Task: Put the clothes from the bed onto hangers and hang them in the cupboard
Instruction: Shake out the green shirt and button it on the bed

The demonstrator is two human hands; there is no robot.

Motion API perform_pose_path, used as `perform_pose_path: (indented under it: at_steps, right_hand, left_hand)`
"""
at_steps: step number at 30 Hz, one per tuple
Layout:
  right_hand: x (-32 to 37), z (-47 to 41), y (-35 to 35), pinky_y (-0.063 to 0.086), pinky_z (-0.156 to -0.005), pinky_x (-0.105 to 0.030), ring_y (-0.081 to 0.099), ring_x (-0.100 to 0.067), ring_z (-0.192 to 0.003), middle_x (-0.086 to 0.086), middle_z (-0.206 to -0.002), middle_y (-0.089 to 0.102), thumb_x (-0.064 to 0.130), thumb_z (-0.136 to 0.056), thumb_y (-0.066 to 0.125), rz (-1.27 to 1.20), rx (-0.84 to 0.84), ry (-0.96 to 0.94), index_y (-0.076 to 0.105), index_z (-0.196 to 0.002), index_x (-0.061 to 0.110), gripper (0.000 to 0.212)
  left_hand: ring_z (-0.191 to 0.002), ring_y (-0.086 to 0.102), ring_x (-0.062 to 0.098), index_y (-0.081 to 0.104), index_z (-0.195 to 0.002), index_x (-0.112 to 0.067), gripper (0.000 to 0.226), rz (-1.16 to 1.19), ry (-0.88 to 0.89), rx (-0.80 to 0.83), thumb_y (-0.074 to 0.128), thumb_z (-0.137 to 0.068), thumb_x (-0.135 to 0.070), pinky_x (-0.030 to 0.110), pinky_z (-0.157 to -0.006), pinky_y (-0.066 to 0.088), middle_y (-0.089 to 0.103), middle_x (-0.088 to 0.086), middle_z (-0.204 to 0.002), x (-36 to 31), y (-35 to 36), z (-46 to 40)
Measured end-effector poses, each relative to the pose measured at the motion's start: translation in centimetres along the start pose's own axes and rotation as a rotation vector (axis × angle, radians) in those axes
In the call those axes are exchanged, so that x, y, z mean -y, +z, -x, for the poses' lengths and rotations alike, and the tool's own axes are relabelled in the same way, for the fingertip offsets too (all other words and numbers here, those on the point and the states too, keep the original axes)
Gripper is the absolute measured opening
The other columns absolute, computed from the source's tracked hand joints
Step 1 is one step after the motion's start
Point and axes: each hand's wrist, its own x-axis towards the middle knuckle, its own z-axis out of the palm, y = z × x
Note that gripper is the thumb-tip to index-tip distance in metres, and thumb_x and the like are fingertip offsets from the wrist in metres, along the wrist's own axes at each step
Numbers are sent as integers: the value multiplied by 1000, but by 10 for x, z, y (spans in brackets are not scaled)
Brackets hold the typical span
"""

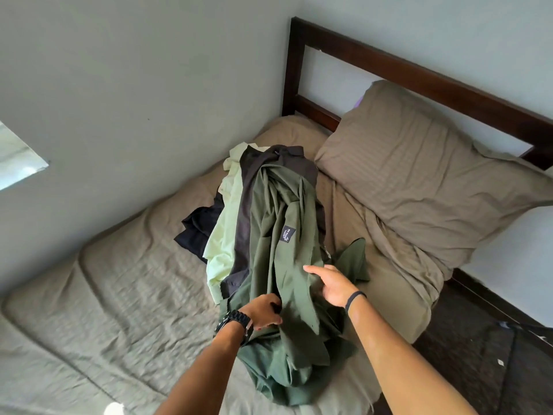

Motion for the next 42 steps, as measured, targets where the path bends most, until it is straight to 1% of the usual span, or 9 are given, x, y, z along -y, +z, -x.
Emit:
perform_pose_path:
  at_steps: [5, 11, 14, 17, 20, 24, 30, 37, 42]
  right_hand:
    - [54, 28, -7, 47, -95, -40, 59, -31, -109, -14, -117, 65, 16, -90, 60, 736, -225, -427, 58, -120, 2, 33]
    - [155, 111, -6, 35, -106, -31, 44, -22, -132, -4, -142, 47, 30, -92, 60, 1014, -141, -618, 44, -140, 5, 56]
    - [204, 172, -8, 39, -94, -29, 53, -17, -113, -1, -120, 57, 27, -92, 61, 1154, -73, -698, 58, -121, 13, 32]
    - [247, 238, -14, 41, -74, -23, 59, -13, -89, 3, -100, 66, 28, -88, 66, 1304, -82, -802, 67, -113, 8, 32]
    - [279, 303, -21, 43, -88, -24, 58, -8, -100, 4, -113, 66, 22, -85, 70, 1299, -139, -871, 68, -117, 11, 34]
    - [297, 376, -33, 48, -84, -27, 64, -10, -82, -7, -99, 73, 15, -84, 71, 1192, -161, -916, 73, -99, 14, 16]
    - [309, 459, -37, 50, -78, -30, 65, -18, -83, -7, -92, 70, 30, -81, 74, 1241, -435, -1042, 70, -97, 12, 25]
    - [303, 529, -24, 34, -58, -19, 49, -16, -67, 1, -69, 54, 12, -79, 73, 1061, -803, -1505, 71, -86, 9, 8]
    - [290, 563, -20, 34, -54, -23, 43, -7, -56, 6, -58, 46, -4, -74, 61, 1085, -850, -1581, 68, -81, 14, 20]
  left_hand:
    - [-115, 52, 30, 42, -134, -9, 44, -85, 154, -385, 53, -92, -16, 31, -93, 43, 55, 14, -125, -41, -39, 11]
    - [-117, 48, 33, 28, -144, -12, 56, -110, 429, -596, 39, -91, 0, 36, -98, 40, 39, 15, -134, -148, -95, 42]
    - [-129, 38, 35, 15, -150, -19, 78, -159, 602, -543, 48, -84, 6, 31, -108, 31, 26, 17, -139, -214, -125, 72]
    - [-136, 28, 35, 39, -141, -18, 57, -512, 652, -490, 59, -87, -12, 38, -112, 26, 21, 17, -149, -274, -148, 111]
    - [-123, 47, 33, 57, -122, -5, 37, -758, 696, -505, 57, -85, -11, 33, -100, 38, 45, 13, -137, -313, -158, 158]
    - [-114, 54, 29, 63, -106, -4, 33, -793, 752, -725, 66, -83, -27, 36, -93, 45, 58, 12, -121, -339, -175, 217]
    - [-87, 57, 38, 48, -80, -8, 7, -452, 920, -1053, 49, -86, -12, 33, -65, 38, 60, 21, -91, -372, -178, 299]
    - [-73, 54, 38, 39, -106, -6, 25, -297, 1064, -1309, 52, -86, -14, 40, -61, 42, 57, 16, -84, -367, -138, 367]
    - [-94, 57, 34, 49, -109, -8, 37, -403, 802, -1101, 65, -79, -22, 37, -73, 48, 54, 14, -106, -339, -109, 360]
